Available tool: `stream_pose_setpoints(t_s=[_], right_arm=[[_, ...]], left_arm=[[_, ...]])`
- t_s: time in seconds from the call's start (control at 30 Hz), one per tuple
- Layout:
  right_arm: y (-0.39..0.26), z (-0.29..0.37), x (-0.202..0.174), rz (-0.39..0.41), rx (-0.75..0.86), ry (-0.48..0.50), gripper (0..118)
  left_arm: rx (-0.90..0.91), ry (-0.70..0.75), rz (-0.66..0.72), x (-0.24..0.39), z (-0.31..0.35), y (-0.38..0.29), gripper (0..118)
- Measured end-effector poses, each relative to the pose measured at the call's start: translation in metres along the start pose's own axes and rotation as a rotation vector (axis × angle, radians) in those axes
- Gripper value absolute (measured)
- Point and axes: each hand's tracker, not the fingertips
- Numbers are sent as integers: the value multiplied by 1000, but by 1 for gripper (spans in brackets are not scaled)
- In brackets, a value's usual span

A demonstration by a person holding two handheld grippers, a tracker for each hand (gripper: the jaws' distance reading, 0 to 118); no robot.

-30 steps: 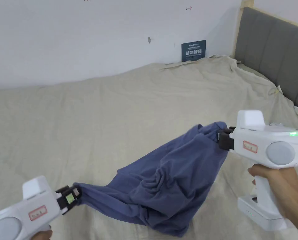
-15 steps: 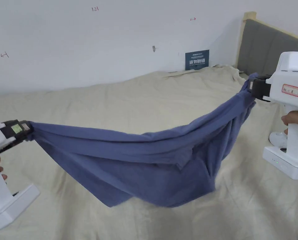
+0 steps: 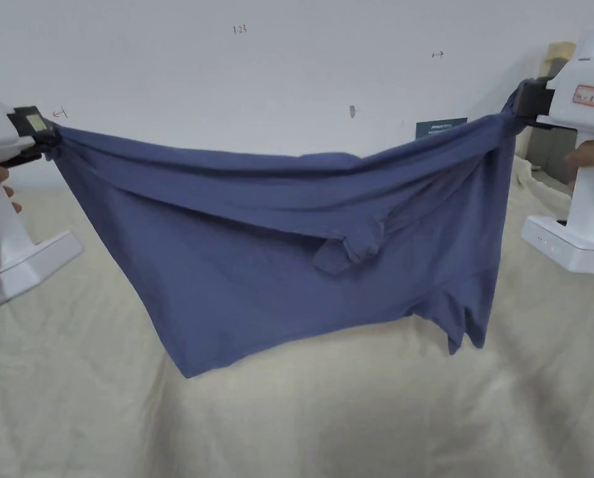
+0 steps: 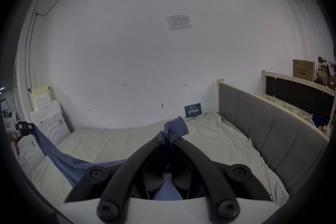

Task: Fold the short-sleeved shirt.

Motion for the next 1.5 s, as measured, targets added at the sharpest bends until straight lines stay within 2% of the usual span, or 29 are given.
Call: stream_pose_setpoints(t_s=[0.13,0.3,0.4,0.7,0.97,1.17,1.27,1.37,1.5], right_arm=[[20,-31,1,5,38,-10,1],[16,-58,2,-5,41,-15,1],[-11,-65,-2,1,1,-23,1],[-142,-87,29,9,-241,-71,1],[-265,-40,65,-43,-425,-97,1],[-339,5,88,-110,-566,-112,1],[-357,23,93,-96,-586,-124,1],[-365,42,100,-133,-594,-117,1],[-366,65,103,-117,-593,-105,1]], left_arm=[[51,9,-21,4,-9,32,0],[61,21,-62,2,-22,31,0],[16,40,-104,-7,-35,6,0],[-238,109,-111,-59,-59,-131,0],[-453,164,-50,-118,-9,-268,0],[-615,218,-80,-140,53,-357,0],[-658,242,-115,-146,80,-382,0],[-686,239,-114,-150,106,-395,0],[-686,239,-138,-148,138,-397,0]])
